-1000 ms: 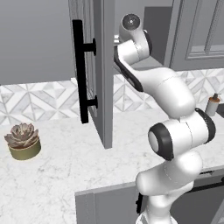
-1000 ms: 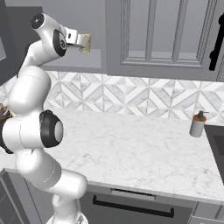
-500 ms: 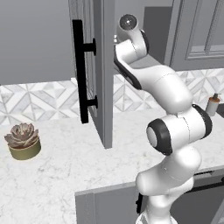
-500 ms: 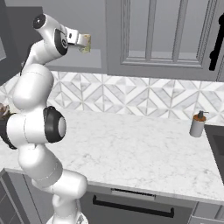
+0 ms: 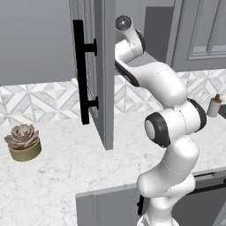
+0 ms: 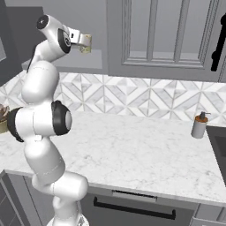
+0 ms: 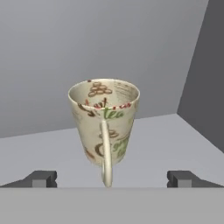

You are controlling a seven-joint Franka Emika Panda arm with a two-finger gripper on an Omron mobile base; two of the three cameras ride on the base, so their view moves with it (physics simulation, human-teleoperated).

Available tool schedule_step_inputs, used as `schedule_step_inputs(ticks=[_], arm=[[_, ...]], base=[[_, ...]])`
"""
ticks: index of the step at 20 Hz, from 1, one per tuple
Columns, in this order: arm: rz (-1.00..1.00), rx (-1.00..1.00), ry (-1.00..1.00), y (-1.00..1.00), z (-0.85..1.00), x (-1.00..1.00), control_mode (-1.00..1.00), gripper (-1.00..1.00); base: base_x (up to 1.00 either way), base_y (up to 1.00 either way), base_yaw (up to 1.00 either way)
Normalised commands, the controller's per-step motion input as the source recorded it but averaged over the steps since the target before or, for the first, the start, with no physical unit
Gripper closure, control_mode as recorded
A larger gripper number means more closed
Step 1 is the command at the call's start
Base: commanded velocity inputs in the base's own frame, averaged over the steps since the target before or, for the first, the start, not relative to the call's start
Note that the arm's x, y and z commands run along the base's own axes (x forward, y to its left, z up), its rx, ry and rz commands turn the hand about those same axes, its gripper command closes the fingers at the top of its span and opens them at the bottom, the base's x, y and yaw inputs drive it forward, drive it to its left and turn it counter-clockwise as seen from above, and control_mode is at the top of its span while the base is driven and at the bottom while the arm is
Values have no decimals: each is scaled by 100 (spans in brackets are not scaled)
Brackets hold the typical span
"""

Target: Gather all objects into one cabinet and sort the glasses and bowls to opposite sides.

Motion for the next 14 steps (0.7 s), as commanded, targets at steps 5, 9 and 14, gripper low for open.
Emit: schedule_step_inputs(ticks=[5,9,14], arm=[[-4,0,1,4,-3,31,-100,-100],[-6,0,5,0,-12,39,-100,-100],[-5,0,4,0,-7,33,-100,100]], base=[[0,0,0],[0,0,0],[0,0,0]])
